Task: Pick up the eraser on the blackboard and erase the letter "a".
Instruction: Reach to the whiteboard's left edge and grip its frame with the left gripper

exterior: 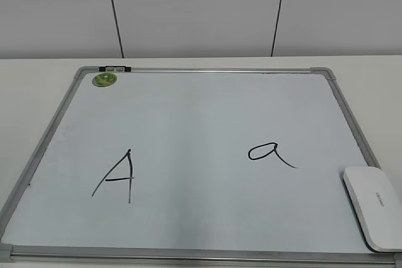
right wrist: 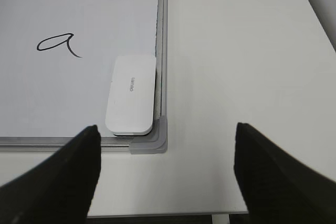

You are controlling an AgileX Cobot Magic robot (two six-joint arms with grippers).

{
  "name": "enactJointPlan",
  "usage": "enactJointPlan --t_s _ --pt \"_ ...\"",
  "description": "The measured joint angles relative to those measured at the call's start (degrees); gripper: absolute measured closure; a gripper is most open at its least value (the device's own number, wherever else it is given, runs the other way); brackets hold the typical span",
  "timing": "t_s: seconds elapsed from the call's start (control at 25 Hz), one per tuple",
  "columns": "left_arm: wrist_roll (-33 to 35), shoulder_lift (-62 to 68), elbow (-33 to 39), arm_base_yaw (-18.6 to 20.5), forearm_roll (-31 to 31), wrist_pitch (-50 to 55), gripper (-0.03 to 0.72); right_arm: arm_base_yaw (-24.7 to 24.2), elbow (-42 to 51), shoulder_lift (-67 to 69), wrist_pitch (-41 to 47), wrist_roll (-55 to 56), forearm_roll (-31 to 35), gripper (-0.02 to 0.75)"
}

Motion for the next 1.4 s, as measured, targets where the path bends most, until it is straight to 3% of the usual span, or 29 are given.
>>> enactJointPlan --t_s 0.44,0.88,1.4 --pt "0.00 19.89 0.00 0.00 -1.55 -11.72 0.129 0.00 0.00 0.00 0.00 0.00 0.00 0.151" --pt "0.00 35.92 -0.52 0.00 -4.56 -16.29 0.129 0.00 0.00 0.00 0.00 0.00 0.00 0.151" --pt "0.00 58.10 -12.06 0.00 -6.62 -13.59 0.129 0.00 0.00 0.00 0.00 0.00 0.00 0.151"
